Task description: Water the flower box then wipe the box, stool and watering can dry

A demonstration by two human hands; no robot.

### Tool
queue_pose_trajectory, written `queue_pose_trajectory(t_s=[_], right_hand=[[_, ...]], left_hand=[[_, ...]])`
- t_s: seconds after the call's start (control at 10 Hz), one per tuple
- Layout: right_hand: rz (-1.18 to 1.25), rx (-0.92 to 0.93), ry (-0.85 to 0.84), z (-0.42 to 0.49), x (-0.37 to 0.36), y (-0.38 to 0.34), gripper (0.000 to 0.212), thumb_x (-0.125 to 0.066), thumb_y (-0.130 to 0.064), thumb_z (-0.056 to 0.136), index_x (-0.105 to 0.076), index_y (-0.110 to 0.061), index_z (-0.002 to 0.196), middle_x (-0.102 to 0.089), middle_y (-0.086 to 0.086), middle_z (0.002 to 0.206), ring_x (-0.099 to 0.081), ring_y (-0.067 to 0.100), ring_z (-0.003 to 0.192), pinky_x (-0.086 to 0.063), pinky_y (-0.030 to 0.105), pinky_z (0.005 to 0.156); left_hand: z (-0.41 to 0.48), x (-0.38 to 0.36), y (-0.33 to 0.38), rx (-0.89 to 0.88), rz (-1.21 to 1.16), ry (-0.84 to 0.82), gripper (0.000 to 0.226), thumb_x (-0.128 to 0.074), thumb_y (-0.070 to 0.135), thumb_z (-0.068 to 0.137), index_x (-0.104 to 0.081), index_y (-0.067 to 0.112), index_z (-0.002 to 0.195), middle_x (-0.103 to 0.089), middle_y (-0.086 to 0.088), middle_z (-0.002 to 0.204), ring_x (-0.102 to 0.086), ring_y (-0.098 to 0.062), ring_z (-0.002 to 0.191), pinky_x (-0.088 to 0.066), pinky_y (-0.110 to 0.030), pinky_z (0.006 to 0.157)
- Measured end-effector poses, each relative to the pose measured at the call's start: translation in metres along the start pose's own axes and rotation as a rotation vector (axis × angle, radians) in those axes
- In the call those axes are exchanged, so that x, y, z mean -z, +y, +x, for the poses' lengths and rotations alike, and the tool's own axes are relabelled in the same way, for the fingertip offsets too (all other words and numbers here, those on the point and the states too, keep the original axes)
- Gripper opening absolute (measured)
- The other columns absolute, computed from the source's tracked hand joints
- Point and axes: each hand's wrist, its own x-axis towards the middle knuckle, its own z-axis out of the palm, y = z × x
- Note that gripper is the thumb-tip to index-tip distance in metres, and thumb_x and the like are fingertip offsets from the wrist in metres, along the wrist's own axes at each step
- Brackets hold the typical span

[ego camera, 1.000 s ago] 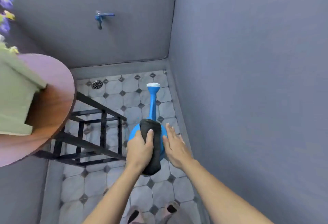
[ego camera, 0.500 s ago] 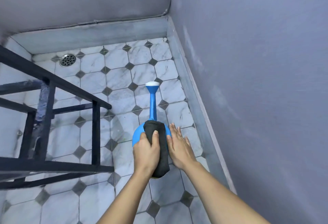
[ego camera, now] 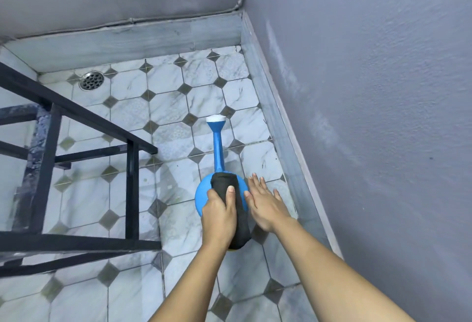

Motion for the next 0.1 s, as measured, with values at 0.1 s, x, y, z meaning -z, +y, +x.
queue_pose_trajectory(t_s=[0.1], right_hand=[[-0.046,-0.021,0.015,-0.0342,0.0282,-0.0142,0.059,-0.01,-0.038,0.101,0.002,-0.014,0.154,0.011,-0.001,0.162,0.011,0.012,0.149,0.002,0.042,0.121]], left_hand=[[-0.017,0.0277,0.0141,0.079,0.151,0.016,0.066,-0.034,0.049,0.094,-0.034,-0.001,0.138,-0.037,-0.022,0.142,-0.03,-0.035,0.133,-0.024,-0.042,0.109]])
